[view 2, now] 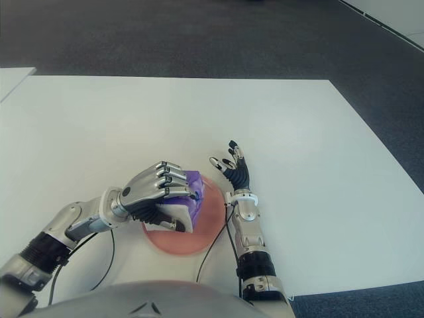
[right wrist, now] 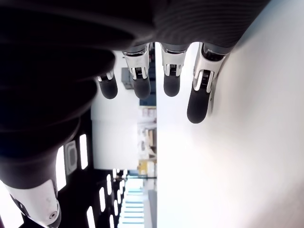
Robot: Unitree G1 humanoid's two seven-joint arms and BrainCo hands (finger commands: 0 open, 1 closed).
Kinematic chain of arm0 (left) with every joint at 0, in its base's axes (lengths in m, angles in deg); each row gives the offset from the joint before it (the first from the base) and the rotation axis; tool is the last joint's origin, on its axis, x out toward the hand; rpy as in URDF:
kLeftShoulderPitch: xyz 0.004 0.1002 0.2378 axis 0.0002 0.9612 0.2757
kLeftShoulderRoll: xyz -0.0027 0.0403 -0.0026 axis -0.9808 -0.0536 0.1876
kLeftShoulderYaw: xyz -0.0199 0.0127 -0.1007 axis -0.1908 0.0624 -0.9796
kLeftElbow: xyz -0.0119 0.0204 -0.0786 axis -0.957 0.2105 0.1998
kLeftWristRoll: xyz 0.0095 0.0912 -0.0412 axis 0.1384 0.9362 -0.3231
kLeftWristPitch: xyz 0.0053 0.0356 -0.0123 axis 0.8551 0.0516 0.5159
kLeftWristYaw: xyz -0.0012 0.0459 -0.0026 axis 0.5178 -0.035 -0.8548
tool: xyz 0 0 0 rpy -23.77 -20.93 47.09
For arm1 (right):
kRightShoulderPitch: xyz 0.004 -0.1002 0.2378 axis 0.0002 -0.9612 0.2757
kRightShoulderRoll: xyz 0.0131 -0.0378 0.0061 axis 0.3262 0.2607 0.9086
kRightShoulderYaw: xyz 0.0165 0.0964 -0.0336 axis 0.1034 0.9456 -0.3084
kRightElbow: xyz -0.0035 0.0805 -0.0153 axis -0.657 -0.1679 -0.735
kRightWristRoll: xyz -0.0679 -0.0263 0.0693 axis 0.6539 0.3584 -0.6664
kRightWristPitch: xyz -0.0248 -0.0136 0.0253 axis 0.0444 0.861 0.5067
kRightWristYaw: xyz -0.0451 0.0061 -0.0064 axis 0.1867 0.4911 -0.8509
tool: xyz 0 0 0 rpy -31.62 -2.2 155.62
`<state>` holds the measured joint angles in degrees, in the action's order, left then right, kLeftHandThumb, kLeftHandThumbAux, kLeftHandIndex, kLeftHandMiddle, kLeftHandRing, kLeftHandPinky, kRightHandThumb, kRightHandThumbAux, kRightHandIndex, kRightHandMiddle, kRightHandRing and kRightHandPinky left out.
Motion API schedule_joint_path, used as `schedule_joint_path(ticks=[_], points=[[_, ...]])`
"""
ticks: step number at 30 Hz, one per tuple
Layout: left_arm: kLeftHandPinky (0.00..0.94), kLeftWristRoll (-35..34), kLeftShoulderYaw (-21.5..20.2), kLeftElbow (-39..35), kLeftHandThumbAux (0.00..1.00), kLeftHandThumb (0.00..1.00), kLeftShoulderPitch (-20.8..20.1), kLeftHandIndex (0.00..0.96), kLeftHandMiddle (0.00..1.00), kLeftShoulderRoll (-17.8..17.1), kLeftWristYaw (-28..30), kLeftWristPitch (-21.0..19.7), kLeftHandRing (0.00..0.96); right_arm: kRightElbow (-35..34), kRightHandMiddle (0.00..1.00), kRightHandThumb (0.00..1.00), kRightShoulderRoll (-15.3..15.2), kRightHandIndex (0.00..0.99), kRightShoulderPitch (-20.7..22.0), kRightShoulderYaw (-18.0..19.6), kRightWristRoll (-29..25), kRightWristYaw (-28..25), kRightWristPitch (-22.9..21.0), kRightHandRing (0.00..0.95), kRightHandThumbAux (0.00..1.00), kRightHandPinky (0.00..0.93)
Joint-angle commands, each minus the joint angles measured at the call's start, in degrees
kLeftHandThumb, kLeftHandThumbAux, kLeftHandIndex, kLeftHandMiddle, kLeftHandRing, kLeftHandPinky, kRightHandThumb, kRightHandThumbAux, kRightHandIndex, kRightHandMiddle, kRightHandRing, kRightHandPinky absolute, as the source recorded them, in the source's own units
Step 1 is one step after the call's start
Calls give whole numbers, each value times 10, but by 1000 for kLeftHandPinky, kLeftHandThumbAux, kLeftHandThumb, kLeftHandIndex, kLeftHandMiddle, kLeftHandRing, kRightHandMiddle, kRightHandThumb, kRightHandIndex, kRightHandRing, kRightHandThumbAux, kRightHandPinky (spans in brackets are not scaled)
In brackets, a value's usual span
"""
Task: Put the tissue paper into the plate.
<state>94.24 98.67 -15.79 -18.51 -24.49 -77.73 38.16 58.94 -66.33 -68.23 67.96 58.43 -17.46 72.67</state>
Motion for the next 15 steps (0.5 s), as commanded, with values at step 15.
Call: schedule_joint_path(ticks=[15], points=[[72, -7, -47, 21, 563, 359, 22, 1, 2, 38, -8, -21, 8, 111, 16, 40, -20, 32, -35, -16, 48, 18, 80, 0, 726, 0]])
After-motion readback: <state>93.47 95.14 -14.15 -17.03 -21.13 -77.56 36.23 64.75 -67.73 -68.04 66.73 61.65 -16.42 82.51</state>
